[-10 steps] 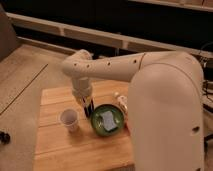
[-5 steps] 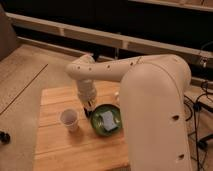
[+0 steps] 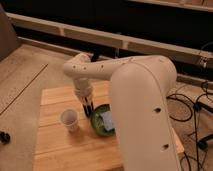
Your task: Knock the eraser over
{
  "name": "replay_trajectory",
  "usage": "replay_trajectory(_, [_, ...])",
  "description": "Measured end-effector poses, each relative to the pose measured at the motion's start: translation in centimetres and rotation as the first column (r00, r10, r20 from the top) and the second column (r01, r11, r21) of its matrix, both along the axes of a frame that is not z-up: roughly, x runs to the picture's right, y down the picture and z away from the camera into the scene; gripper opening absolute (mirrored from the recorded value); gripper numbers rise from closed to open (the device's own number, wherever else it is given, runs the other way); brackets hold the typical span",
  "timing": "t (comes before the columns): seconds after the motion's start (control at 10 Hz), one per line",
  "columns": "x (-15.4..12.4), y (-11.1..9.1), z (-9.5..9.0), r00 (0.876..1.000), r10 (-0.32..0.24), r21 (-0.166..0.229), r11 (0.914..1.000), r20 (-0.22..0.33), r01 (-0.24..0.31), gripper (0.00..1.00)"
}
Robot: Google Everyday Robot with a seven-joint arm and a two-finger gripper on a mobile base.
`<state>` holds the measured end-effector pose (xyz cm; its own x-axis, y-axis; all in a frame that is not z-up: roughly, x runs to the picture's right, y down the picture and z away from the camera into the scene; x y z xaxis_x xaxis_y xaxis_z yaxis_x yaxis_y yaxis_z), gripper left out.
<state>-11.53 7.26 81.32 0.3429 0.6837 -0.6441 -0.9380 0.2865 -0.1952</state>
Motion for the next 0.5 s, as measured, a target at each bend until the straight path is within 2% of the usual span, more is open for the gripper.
replay_trajectory(0.3, [-1.8,-2.6,0.8,0.994,-0.072,0.074,0.995,0.077,0.067,0.0])
replay_trajectory(0.5, [-1.7,-2.6,0.8,0.994,-0.073,0.074,0.995,0.075,0.067,0.08])
